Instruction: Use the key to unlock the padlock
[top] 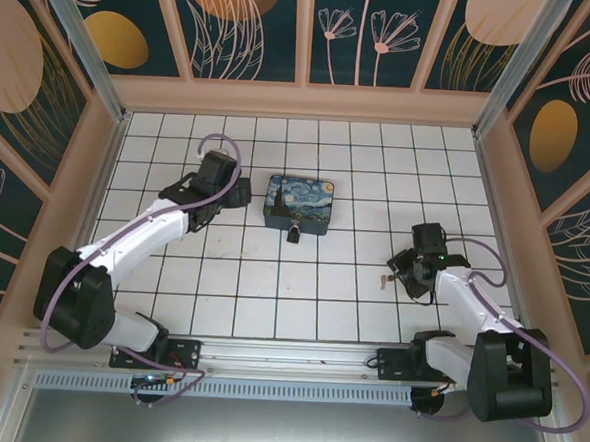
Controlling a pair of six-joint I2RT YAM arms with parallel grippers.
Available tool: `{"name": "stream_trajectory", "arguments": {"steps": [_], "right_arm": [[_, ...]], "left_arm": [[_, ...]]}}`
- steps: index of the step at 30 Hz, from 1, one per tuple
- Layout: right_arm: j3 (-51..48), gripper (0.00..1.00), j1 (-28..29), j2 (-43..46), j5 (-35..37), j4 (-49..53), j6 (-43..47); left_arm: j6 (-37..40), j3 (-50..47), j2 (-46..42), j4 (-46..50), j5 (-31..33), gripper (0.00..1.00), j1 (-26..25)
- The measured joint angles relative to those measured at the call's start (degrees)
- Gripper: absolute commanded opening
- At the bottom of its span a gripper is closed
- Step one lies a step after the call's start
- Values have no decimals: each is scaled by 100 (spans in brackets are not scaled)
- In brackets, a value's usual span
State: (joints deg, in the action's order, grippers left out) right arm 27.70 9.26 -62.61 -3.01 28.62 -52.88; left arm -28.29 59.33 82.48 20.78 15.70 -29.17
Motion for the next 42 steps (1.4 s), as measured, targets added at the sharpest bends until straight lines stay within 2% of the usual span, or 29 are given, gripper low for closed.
{"name": "stream_trajectory", "arguments": {"steps": [4, 8, 18, 29, 35, 40, 42], "right_arm": [[0, 49, 387, -44, 0, -15, -273], [0, 48, 656, -208, 50, -2, -505], [7, 44, 568, -374, 208, 22, -702], [107, 27, 459, -584, 166, 205, -597], [116, 23, 444, -616, 173, 249, -584], [162, 12, 444, -625, 190, 297, -369], [208, 10, 444, -647, 212, 289, -216]], "left_arm": [[-94, 133, 317, 155, -127, 87, -750], [-197, 175, 367, 271, -245, 87, -1104], [-214, 542, 459, 302, -286, 86, -1134], [-210, 551, 531, 302, -306, 85, -1134], [-173, 551, 542, 302, -306, 85, -1134], [-168, 553, 566, 299, -326, 84, -1134], [-168, 551, 588, 297, -350, 83, -1134]]}}
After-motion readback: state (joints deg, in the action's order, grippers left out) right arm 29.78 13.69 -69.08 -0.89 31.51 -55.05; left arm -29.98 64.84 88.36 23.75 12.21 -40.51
